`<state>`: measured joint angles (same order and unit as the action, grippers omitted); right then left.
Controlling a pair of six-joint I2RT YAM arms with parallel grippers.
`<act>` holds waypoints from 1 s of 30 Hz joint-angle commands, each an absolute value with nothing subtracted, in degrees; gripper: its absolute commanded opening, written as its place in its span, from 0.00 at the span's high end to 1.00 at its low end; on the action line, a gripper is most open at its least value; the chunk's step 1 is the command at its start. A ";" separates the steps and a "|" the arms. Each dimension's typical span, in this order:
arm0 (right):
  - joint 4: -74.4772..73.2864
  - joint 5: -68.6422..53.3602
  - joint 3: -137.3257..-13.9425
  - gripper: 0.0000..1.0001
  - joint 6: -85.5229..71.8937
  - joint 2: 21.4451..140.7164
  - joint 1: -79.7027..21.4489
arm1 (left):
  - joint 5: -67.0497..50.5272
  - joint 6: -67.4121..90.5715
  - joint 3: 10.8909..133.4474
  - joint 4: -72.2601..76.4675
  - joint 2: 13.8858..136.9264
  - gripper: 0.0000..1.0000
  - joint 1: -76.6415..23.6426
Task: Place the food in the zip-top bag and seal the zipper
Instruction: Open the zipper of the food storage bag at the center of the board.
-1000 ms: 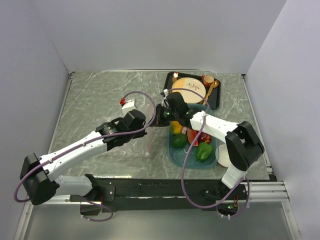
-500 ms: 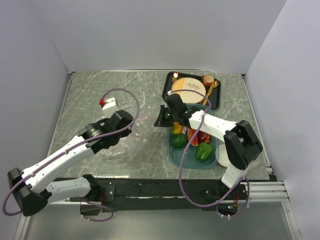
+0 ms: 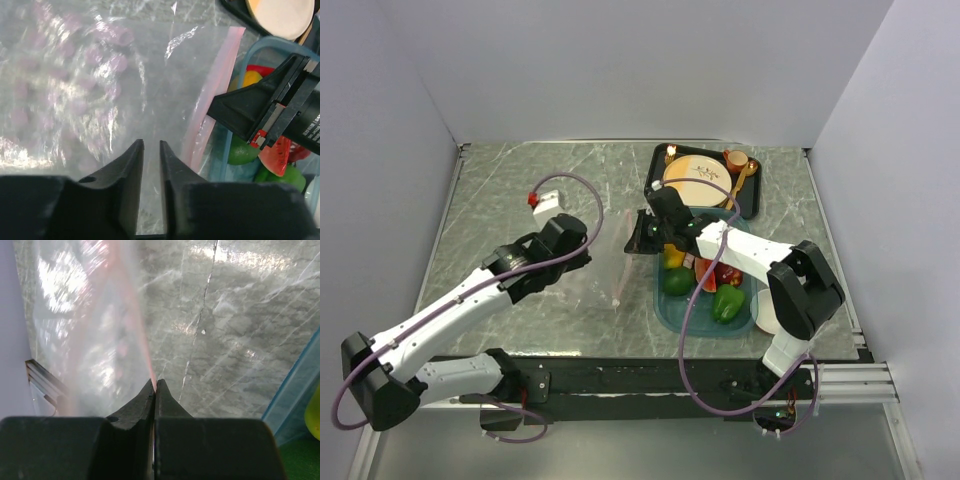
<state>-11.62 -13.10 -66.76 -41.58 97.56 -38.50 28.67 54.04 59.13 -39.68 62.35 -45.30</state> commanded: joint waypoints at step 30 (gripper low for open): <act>-12.65 -14.41 -71.10 0.99 -42.01 93.25 -39.46 | 21.44 50.01 52.38 -19.25 73.74 0.37 -45.88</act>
